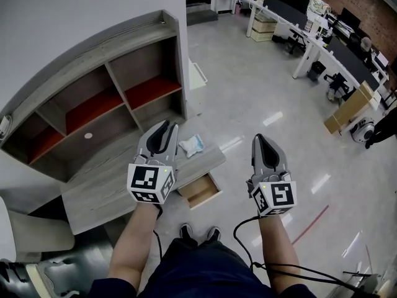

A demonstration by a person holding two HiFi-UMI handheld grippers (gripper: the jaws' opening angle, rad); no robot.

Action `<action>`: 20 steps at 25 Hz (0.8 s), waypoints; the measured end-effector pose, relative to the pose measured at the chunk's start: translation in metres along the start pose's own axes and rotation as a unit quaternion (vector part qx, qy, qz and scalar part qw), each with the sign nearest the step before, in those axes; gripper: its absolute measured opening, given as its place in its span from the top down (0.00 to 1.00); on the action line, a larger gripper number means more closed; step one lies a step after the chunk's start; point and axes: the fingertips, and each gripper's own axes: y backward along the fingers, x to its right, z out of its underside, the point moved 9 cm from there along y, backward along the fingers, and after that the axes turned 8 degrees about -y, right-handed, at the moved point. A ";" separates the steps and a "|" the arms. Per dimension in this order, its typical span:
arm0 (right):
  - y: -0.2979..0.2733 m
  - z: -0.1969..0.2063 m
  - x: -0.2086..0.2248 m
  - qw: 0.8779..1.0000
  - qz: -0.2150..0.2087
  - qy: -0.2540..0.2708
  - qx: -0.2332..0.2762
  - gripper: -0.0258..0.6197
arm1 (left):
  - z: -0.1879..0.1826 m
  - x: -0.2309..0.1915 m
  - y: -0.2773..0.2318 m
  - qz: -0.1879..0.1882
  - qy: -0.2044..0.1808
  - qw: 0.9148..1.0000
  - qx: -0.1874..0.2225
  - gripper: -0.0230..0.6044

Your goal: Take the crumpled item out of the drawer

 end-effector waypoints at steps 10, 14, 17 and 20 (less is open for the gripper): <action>-0.001 0.006 -0.002 1.000 -0.004 -0.001 -0.007 0.95 | 0.007 -0.002 0.001 0.000 0.003 1.000 -0.005 0.84; -0.004 0.007 0.000 1.000 -0.004 -0.002 -0.009 0.95 | 0.010 -0.004 -0.002 0.000 0.003 1.000 -0.009 0.84; -0.005 0.009 0.001 1.000 -0.005 -0.004 -0.011 0.95 | 0.012 -0.004 -0.004 -0.001 0.004 1.000 -0.011 0.84; -0.007 0.010 0.002 1.000 -0.007 -0.006 -0.011 0.95 | 0.013 -0.005 -0.005 -0.003 0.004 1.000 -0.013 0.84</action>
